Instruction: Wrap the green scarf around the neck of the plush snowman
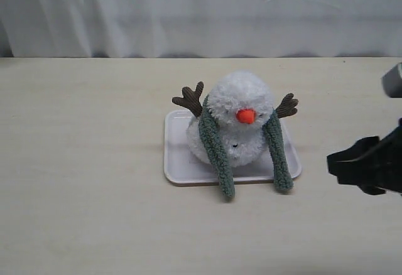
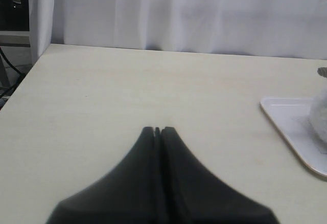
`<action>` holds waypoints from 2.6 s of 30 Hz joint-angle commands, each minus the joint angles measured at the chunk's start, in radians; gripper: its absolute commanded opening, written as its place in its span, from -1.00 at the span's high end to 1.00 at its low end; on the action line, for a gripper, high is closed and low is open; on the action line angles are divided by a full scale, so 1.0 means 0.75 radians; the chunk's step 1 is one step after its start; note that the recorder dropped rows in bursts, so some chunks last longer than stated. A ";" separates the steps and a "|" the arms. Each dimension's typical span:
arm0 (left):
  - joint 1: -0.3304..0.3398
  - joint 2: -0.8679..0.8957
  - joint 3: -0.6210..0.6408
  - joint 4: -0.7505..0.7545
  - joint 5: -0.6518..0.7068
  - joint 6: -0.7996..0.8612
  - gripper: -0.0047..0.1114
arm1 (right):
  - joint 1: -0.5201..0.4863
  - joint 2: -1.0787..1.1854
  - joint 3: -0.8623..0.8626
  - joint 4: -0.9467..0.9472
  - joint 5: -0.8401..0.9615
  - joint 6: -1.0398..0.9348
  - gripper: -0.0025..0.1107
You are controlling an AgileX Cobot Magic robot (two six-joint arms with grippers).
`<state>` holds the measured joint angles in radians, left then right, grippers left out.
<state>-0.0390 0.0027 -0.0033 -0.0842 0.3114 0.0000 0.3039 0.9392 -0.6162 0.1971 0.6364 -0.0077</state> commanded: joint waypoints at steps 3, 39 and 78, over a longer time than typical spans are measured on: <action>-0.010 -0.004 0.004 -0.005 -0.011 0.000 0.92 | 0.002 0.338 0.021 0.114 -0.339 -0.170 0.08; -0.010 -0.004 0.004 0.001 -0.011 0.000 0.92 | 0.002 0.993 -0.062 0.195 -0.661 -0.399 0.87; -0.010 -0.004 0.004 0.005 -0.011 0.000 0.92 | 0.002 1.087 -0.175 0.386 -0.415 -0.537 0.89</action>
<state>-0.0390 0.0027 -0.0033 -0.0842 0.3114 0.0000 0.3039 1.7777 -0.7325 0.4643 0.2492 -0.4028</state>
